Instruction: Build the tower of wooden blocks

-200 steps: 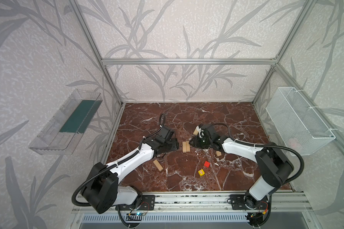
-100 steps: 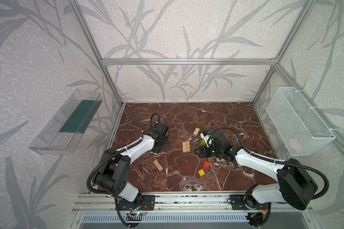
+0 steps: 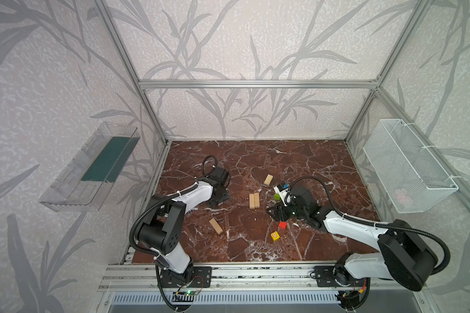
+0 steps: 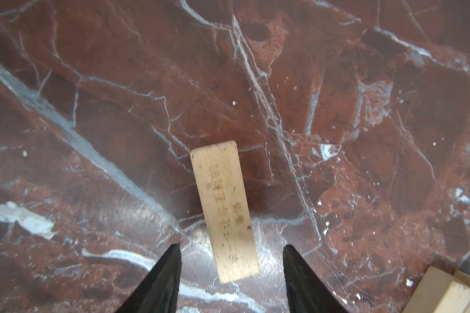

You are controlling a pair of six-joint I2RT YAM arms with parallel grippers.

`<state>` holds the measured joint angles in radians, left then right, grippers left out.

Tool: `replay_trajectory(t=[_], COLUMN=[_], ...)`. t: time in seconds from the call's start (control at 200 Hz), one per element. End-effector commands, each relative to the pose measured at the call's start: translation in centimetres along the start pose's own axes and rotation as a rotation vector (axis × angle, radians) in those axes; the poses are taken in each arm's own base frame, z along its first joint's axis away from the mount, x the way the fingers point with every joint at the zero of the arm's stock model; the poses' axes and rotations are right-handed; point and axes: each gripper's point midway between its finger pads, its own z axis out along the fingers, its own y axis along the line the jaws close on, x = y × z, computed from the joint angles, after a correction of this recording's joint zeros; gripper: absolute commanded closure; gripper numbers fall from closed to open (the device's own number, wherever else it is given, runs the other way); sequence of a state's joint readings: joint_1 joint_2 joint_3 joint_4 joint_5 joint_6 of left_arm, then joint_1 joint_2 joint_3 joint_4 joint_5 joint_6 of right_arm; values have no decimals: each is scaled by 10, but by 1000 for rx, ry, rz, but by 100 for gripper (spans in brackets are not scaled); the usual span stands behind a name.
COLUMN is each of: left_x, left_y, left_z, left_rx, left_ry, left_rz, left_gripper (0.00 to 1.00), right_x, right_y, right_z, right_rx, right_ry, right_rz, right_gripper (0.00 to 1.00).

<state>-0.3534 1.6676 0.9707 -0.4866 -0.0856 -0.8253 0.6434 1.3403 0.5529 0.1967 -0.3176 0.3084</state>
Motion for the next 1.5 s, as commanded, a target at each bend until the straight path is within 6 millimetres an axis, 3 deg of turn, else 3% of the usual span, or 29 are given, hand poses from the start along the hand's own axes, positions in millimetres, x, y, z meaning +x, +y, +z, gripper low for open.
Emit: replay_trajectory(t=[0.0,0.095,0.445,0.735,1.16,1.31,1.494], left_x=[-11,-11,-9,2,4,9,25], left_y=[-4,5,-6,3,-2,-10,-30], left_z=[7,11,21,23,-7,-24,-44], left_rx=[-10,-70,-36,-69,-48,-14,36], left_ry=[-16,-8,24,63,42,35,41], left_rz=[-19,-42,-15,39,131,180,256], left_gripper=[43,44,63,72,92,100,100], right_x=[-16,-18,-20,-20,-22,-22,-26], right_y=[4,5,3,3,-2,-9,-19], right_z=[-6,-6,-7,-2,-6,-12,-23], right_rx=[-5,-5,14,7,18,36,54], right_ry=[-79,-85,-89,-76,-96,-119,-169], right_rz=[-37,-37,-51,-43,-19,8,39], right_gripper=[28,28,27,27,24,21,19])
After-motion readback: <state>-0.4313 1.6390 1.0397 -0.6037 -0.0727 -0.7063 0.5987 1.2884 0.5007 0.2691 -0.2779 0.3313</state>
